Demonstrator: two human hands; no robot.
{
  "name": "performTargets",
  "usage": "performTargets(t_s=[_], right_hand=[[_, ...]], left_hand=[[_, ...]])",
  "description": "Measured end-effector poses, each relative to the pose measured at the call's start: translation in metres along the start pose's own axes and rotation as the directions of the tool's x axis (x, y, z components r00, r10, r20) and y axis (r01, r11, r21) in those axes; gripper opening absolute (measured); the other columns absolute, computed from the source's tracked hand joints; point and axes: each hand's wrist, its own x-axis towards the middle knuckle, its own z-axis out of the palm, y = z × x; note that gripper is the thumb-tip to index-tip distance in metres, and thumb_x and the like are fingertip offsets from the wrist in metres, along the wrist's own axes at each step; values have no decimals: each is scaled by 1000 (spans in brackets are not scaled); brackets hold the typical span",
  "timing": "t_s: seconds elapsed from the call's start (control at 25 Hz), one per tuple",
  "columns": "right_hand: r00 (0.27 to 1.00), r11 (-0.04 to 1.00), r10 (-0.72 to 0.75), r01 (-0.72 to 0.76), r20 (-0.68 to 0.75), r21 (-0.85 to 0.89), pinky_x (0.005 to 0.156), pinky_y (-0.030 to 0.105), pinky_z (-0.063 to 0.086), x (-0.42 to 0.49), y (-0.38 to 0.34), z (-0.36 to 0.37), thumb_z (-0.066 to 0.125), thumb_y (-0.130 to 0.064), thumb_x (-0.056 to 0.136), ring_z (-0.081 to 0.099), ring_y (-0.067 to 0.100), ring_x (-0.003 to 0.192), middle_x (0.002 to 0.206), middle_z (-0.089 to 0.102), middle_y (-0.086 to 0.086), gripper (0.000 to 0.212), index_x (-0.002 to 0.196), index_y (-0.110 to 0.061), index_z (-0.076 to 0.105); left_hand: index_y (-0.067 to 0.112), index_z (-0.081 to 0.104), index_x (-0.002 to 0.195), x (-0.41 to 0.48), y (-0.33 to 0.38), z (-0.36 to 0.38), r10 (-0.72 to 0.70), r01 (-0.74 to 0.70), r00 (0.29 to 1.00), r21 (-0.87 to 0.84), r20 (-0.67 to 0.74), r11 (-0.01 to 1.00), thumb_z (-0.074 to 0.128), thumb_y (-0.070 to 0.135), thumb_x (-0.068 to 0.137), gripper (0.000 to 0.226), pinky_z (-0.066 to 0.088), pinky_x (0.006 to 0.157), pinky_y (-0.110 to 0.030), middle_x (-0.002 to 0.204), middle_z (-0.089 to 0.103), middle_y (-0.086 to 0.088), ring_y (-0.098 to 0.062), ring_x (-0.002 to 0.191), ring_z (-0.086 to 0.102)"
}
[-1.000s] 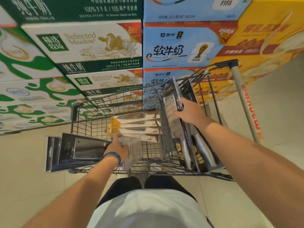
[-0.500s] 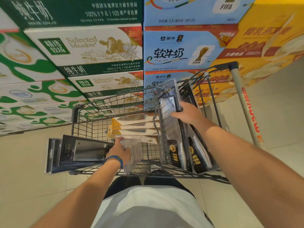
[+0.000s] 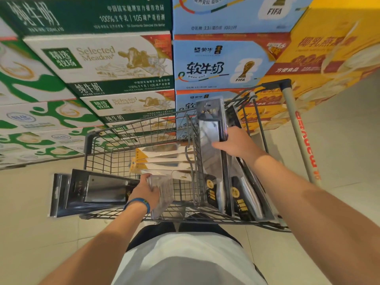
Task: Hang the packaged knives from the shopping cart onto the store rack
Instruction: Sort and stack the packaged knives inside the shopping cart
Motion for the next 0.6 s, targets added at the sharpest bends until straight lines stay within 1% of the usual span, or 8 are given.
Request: performTargets(t_s=[0.08,0.12,0.2,0.28,0.36,0.4,0.52,0.6], right_hand=[[997,999,-32,33,-72,11,48,29,24,-18,-7,-10,79,-41,83,40,10,47,52,41,-7,50,58,-20,41],[995,1000,-24,25,-96,6,48,29,24,-26,-12,-15,78,-41,85,41,10,49,54,42,-7,49,58,-21,41],[988,999,29,-31,-150,-8,47,28,27,-39,-24,-22,75,-41,88,46,9,54,58,47,-9,44,60,-24,46],[961,999,33,-28,-276,22,50,32,34,-53,-35,-25,74,-41,88,52,19,62,61,52,-9,41,60,-23,50],[904,995,13,29,-427,91,62,35,43,-68,-45,-25,74,-41,87,56,27,77,67,58,-3,32,66,-21,59],[871,992,14,49,-491,115,68,36,45,-75,-50,-27,74,-42,88,56,28,82,69,59,-5,28,71,-23,63],[754,975,-15,157,-657,157,75,34,41,-94,-74,-34,76,-40,89,52,24,87,67,49,-17,32,66,-27,59],[637,956,-98,274,-765,106,75,30,36,-104,-92,-45,79,-31,87,48,19,86,67,54,-11,34,62,-24,57]], left_hand=[[29,28,143,0,4,-3,13,-13,1000,0,17,1000,49,17,97,52,50,62,-34,86,64,-5,-21,71,62],[28,27,144,0,6,-5,16,-16,1000,-4,22,1000,49,16,97,53,51,64,-35,86,65,-6,-23,72,63],[26,25,146,0,9,-8,16,-15,1000,-6,26,1000,48,16,97,55,51,63,-35,85,65,-9,-25,71,63],[27,24,148,-1,10,-10,25,-26,999,20,26,999,49,18,98,57,47,56,-32,83,64,-9,-24,68,62],[26,24,148,-2,9,-10,25,-26,999,41,25,999,49,21,98,56,43,48,-29,79,62,-8,-22,62,60],[25,25,148,-1,9,-11,23,-24,999,40,27,999,48,21,98,55,42,46,-28,75,61,-7,-21,59,59],[24,25,149,4,6,-12,35,-36,999,25,41,999,50,21,98,57,41,46,-27,75,59,-8,-21,56,56],[25,27,147,7,3,-13,62,-62,998,10,32,998,51,17,95,57,39,42,-24,70,59,-8,-21,50,54]])
